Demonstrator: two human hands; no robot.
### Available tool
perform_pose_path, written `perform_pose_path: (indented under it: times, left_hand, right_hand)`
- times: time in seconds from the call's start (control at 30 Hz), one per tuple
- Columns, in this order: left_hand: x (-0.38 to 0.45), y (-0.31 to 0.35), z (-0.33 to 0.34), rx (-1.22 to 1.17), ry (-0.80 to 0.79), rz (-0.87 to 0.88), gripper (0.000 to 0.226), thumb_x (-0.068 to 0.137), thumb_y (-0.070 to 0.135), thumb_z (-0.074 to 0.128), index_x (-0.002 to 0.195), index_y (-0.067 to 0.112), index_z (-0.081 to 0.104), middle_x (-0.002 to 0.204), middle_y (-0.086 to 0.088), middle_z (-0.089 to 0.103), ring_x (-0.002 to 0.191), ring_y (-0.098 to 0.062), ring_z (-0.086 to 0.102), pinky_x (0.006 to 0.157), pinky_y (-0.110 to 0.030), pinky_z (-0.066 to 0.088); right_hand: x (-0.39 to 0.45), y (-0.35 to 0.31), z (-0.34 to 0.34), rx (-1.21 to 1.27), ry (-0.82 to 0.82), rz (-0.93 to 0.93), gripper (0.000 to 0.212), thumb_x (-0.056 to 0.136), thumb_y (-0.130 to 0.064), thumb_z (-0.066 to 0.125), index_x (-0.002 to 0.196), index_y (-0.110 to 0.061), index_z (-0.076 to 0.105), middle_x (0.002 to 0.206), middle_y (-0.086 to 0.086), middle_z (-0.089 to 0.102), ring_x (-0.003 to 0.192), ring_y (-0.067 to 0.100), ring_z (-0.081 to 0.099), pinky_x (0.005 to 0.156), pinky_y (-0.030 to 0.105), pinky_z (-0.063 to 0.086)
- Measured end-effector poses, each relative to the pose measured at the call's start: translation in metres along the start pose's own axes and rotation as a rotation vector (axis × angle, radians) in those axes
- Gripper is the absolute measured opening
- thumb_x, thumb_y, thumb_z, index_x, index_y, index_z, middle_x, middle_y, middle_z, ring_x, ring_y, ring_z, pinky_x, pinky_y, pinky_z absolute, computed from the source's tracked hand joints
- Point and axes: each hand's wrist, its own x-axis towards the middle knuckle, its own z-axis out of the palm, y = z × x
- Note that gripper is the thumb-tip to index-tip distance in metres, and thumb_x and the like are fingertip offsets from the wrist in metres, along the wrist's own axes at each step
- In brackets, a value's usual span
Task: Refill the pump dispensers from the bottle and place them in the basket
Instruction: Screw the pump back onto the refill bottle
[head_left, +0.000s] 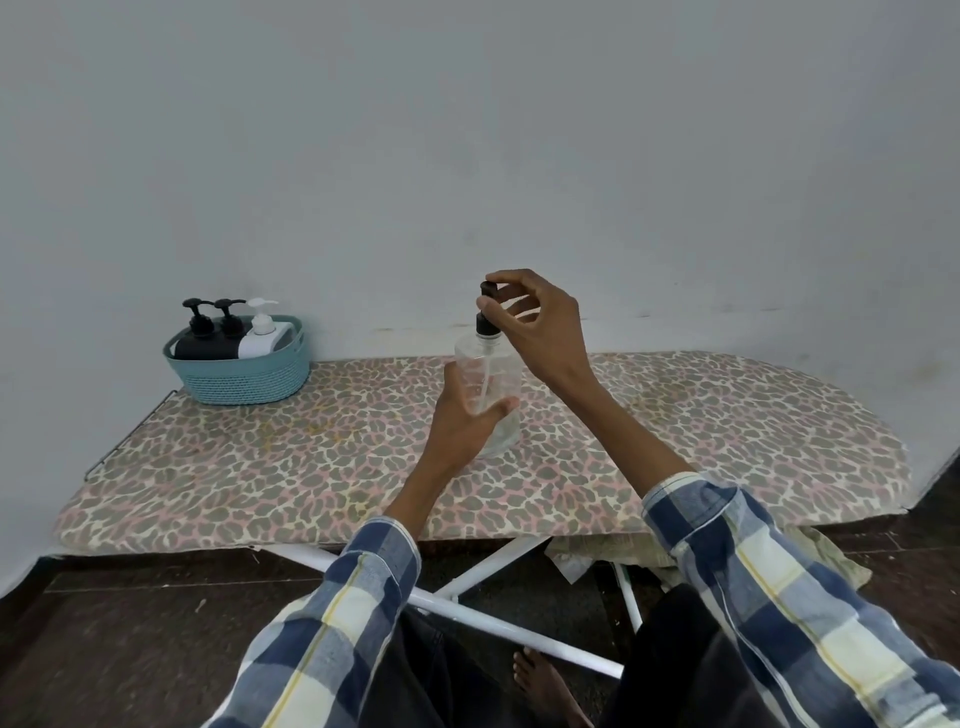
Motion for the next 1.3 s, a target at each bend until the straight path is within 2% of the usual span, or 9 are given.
perform_pose_path:
  times: [0.1, 0.23, 0.47, 0.63, 0.77, 0.9, 1.0, 1.13, 1.3]
  left_hand:
    - [0.002, -0.004, -0.002, 0.008, -0.051, -0.001, 0.073, 0.093, 0.037, 0.084, 0.145, 0.029, 0.035, 0.136, 0.011, 0.055, 0.126, -0.015, 0.06, 0.098, -0.031, 0.048]
    - [0.012, -0.003, 0.0, 0.102, -0.134, 0.032, 0.071, 0.092, 0.026, 0.083, 0.141, 0.023, 0.032, 0.139, 0.001, 0.048, 0.133, -0.021, 0.054, 0.106, -0.042, 0.052]
    - [0.033, 0.021, 0.041, 0.276, -0.17, 0.132, 0.086, 0.088, 0.024, 0.084, 0.152, 0.012, 0.027, 0.15, -0.007, 0.03, 0.145, -0.024, 0.034, 0.12, -0.044, 0.039]
    - [0.061, 0.049, 0.092, 0.28, -0.104, 0.123, 0.092, 0.078, 0.016, 0.092, 0.149, 0.015, 0.032, 0.144, -0.007, 0.034, 0.131, -0.019, 0.039, 0.099, -0.03, 0.04]
    - [0.084, 0.066, 0.134, 0.046, -0.238, -0.008, 0.065, 0.091, -0.001, 0.072, 0.147, 0.019, 0.046, 0.141, -0.008, 0.056, 0.112, -0.016, 0.063, 0.083, -0.024, 0.054]
    - [0.108, 0.074, 0.177, -0.02, -0.326, -0.033, 0.062, 0.096, -0.005, 0.052, 0.152, 0.022, 0.051, 0.15, -0.001, 0.057, 0.123, -0.017, 0.066, 0.1, -0.042, 0.06]
    - [0.123, 0.077, 0.198, 0.01, -0.375, -0.04, 0.068, 0.097, -0.008, 0.045, 0.159, 0.02, 0.046, 0.158, 0.001, 0.052, 0.134, -0.018, 0.061, 0.097, -0.036, 0.058]
    - [0.145, 0.078, 0.225, 0.023, -0.413, -0.043, 0.065, 0.101, -0.005, 0.043, 0.162, 0.019, 0.043, 0.166, 0.002, 0.045, 0.141, -0.018, 0.056, 0.111, -0.045, 0.054]
    - [0.162, 0.072, 0.247, 0.048, -0.436, -0.056, 0.065, 0.104, -0.004, 0.04, 0.165, 0.02, 0.039, 0.17, 0.004, 0.039, 0.145, -0.018, 0.053, 0.114, -0.046, 0.052]
  right_hand:
    - [-0.007, 0.015, -0.003, -0.134, -0.119, 0.09, 0.062, 0.081, -0.063, 0.082, 0.132, -0.038, 0.059, 0.113, -0.015, 0.07, 0.098, 0.006, 0.068, 0.082, 0.029, 0.057]
    - [-0.016, 0.036, -0.005, -0.27, -0.256, 0.236, 0.092, 0.071, -0.07, 0.086, 0.143, -0.027, 0.048, 0.129, -0.005, 0.063, 0.112, 0.016, 0.065, 0.09, 0.038, 0.055]
    - [-0.015, 0.05, -0.037, -0.348, -0.079, 0.274, 0.086, 0.071, -0.07, 0.084, 0.138, -0.033, 0.044, 0.12, -0.006, 0.071, 0.105, 0.017, 0.069, 0.085, 0.04, 0.056]
    - [0.004, 0.071, -0.088, -0.45, 0.144, 0.276, 0.09, 0.07, -0.07, 0.084, 0.138, -0.031, 0.04, 0.12, -0.001, 0.071, 0.106, 0.024, 0.07, 0.082, 0.038, 0.052]
    - [0.029, 0.098, -0.131, -0.512, 0.245, 0.313, 0.093, 0.069, -0.07, 0.085, 0.138, -0.027, 0.041, 0.12, 0.001, 0.069, 0.107, 0.028, 0.069, 0.084, 0.041, 0.051]
    - [0.051, 0.13, -0.168, -0.547, 0.28, 0.344, 0.098, 0.066, -0.069, 0.086, 0.14, -0.026, 0.039, 0.115, -0.001, 0.066, 0.106, 0.028, 0.068, 0.086, 0.043, 0.051]
    - [0.065, 0.148, -0.186, -0.556, 0.289, 0.359, 0.098, 0.066, -0.067, 0.087, 0.141, -0.025, 0.039, 0.116, -0.001, 0.066, 0.107, 0.028, 0.068, 0.084, 0.04, 0.049]
    - [0.081, 0.171, -0.204, -0.54, 0.316, 0.371, 0.099, 0.066, -0.067, 0.088, 0.14, -0.025, 0.039, 0.116, -0.001, 0.066, 0.107, 0.028, 0.068, 0.085, 0.041, 0.05]
    - [0.092, 0.193, -0.213, -0.52, 0.322, 0.381, 0.1, 0.066, -0.066, 0.09, 0.142, -0.022, 0.04, 0.109, -0.005, 0.061, 0.107, 0.029, 0.068, 0.086, 0.042, 0.051]
